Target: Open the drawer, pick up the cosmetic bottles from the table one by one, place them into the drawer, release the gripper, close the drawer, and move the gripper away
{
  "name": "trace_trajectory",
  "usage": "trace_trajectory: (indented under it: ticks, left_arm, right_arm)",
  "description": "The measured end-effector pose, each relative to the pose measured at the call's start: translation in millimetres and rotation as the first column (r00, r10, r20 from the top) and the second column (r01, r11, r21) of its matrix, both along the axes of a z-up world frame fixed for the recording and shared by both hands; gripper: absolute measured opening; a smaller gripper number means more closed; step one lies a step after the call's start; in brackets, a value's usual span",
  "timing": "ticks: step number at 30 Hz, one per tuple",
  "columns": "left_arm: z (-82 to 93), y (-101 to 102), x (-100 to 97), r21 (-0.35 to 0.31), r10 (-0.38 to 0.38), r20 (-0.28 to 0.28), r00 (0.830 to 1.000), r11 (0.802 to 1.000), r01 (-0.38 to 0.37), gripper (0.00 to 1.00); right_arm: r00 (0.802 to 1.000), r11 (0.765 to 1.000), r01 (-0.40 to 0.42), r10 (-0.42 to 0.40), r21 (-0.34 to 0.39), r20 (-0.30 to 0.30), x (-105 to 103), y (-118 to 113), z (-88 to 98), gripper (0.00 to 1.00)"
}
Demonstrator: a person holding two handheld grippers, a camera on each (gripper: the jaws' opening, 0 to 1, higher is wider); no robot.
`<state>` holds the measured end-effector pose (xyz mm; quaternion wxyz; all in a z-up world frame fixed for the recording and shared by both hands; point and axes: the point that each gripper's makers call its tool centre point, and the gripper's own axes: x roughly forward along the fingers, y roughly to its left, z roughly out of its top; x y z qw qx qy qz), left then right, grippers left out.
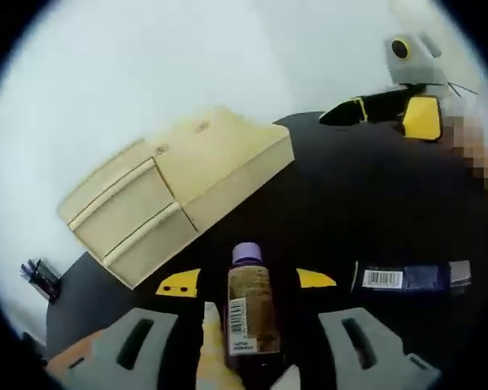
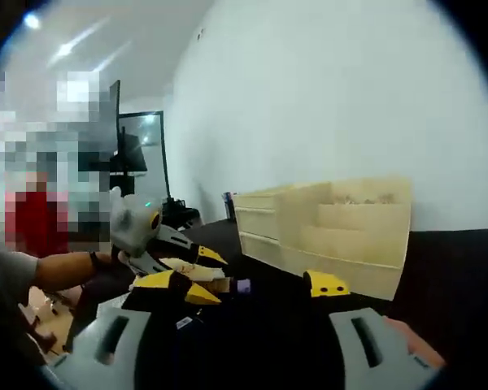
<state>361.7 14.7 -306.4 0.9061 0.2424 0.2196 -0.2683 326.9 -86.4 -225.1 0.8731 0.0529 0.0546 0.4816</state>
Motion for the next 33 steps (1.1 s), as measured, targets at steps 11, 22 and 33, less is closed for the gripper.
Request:
trace_trajectory:
  ticks: [11,22,33]
  left_arm:
    - [-16.4,7.0,13.2,0.053,0.044,-0.041,0.998,0.998,-0.041,0.40]
    - [-22.6,2.0,11.5,-0.031,0.037,-0.106,0.994,0.999,-0.041,0.30]
    - [-19.5,1.8,13.0,-0.012,0.050,-0.070,0.996,0.999,-0.051,0.27]
  right_arm:
    - [1.000,1.000,0.014,-0.014,0.002,-0.007,2.4,-4.1,-3.0,0.56]
    - [1.000,1.000,0.002,-0.002,-0.012,-0.006,1.5,-0.4,-6.5,0.56]
    - [1.000,1.000,0.000,0.000,-0.019,-0.005,3.6,-0.4,-7.5,0.56]
